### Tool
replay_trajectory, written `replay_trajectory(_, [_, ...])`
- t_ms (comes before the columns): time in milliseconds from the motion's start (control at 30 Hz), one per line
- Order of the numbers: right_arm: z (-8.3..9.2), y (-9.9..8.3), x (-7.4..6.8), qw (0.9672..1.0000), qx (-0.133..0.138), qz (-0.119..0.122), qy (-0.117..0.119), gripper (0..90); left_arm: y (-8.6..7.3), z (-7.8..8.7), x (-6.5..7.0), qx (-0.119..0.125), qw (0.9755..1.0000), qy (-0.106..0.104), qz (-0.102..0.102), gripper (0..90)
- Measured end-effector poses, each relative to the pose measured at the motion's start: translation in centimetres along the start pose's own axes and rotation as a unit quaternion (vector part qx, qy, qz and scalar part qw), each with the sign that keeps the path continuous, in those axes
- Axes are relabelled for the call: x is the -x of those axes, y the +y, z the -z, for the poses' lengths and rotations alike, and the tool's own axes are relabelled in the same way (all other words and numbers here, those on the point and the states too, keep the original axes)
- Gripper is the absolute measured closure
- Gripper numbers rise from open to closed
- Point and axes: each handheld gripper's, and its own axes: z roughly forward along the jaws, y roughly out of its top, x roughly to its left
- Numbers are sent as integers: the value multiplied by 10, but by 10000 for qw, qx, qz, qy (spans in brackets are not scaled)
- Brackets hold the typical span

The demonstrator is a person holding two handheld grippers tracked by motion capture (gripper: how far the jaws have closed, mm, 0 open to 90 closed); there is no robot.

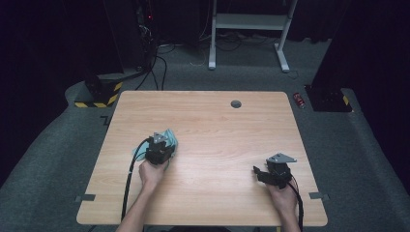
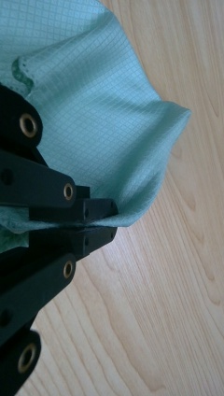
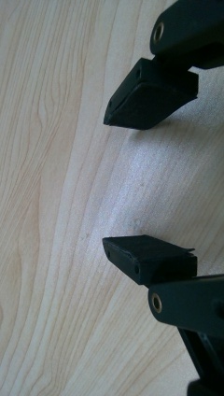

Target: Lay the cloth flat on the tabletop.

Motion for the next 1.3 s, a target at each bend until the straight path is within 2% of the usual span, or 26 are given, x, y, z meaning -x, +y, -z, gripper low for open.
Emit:
replay_trajectory(67, [0,0,0,10000,0,1,0,352,0,0,2,41,9999,-97,4,876])
replay_trajectory(100, [0,0,0,10000,0,0,0,352,1,-1,5,89,9997,-221,58,876])
replay_trajectory(267, [0,0,0,10000,-1,1,-1,352,3,-5,9,91,9992,-380,66,877])
replay_trajectory(367, [0,0,0,10000,-1,0,1,352,8,-7,15,46,9990,-448,-39,876])
replay_trajectory(500, [0,0,0,10000,-1,-1,1,352,17,-10,25,112,9977,-662,-29,876])
replay_trajectory(600, [0,0,0,10000,-1,-1,2,351,22,-14,34,74,9969,-772,-119,876])
replay_trajectory(667, [0,0,0,10000,-1,0,3,351,27,-18,44,53,9956,-925,-158,876])
replay_trajectory(700, [0,0,0,10000,-1,0,3,351,27,-18,44,53,9956,-925,-158,877])
replay_trajectory(733, [0,0,0,10000,-1,0,3,351,29,-20,49,81,9944,-1042,-140,877])
replay_trajectory(800, [0,0,0,10000,0,1,3,351,30,-22,52,68,9939,-1088,-155,877])
replay_trajectory(967, [0,0,0,10000,0,0,4,351,34,-30,70,14,9917,-1260,-245,877])
replay_trajectory(1300, [0,0,0,10000,-1,7,8,351,42,-37,92,-45,9890,-1438,-347,876])
